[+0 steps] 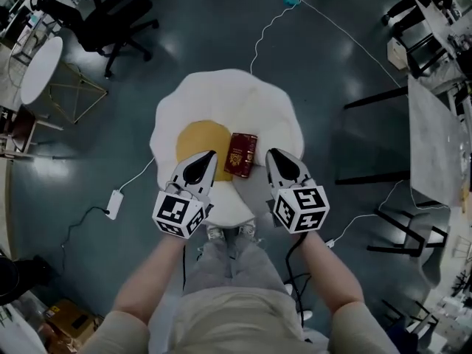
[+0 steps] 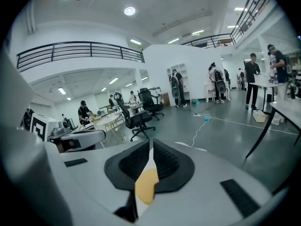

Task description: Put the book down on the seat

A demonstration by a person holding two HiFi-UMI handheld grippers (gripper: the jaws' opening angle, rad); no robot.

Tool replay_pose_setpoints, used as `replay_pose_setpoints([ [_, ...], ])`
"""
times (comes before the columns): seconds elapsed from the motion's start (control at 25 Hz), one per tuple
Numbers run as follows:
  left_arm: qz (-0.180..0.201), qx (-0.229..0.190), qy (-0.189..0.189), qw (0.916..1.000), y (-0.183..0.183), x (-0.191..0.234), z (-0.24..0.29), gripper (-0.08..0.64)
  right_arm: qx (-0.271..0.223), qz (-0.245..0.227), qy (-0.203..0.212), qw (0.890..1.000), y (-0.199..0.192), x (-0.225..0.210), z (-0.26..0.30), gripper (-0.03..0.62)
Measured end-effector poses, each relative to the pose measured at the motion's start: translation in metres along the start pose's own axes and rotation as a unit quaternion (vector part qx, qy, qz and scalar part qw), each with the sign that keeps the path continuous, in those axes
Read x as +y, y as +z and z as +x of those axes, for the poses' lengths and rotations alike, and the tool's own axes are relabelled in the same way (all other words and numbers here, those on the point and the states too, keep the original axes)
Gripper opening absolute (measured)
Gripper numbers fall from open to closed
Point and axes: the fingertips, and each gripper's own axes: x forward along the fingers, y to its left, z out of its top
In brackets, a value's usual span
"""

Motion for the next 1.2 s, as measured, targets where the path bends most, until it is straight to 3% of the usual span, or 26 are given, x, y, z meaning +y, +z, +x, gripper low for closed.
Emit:
replay_pose_setpoints([
  [0.12, 0.059, -0.025, -0.008, 0.9979, 0.041, -0.019, -0.019, 0.005, -0.042, -0.021, 0.016, 0.999, 0.038, 0.022, -0.030, 0.014],
  [0.2, 0.077, -0.042, -0.020, 0.9959, 0.066, -0.032, -0.032, 0.005, -0.069, -0.032, 0.024, 0.997, 0.062, 0.035, -0.050, 0.012],
  [0.4, 0.089, -0.089, -0.037, 0.9914, 0.130, -0.063, -0.067, 0.005, -0.122, -0.003, 0.064, 0.990, 0.114, 0.069, -0.104, 0.003],
  [0.56, 0.104, -0.122, -0.021, 0.9868, 0.180, -0.079, -0.103, 0.005, -0.152, -0.004, 0.088, 0.984, 0.148, 0.095, -0.144, 0.003],
  [0.68, 0.093, -0.146, -0.019, 0.9846, 0.207, -0.097, -0.129, 0.005, -0.166, -0.001, 0.100, 0.981, 0.165, 0.107, -0.172, 0.003],
  [1.04, 0.082, -0.142, -0.026, 0.9861, 0.223, -0.122, -0.167, 0.005, -0.233, -0.041, 0.101, 0.966, 0.180, 0.137, -0.224, 0.002],
  [1.2, 0.091, -0.138, -0.027, 0.9858, 0.223, -0.130, -0.173, 0.005, -0.224, -0.024, 0.111, 0.968, 0.168, 0.139, -0.231, 0.002],
])
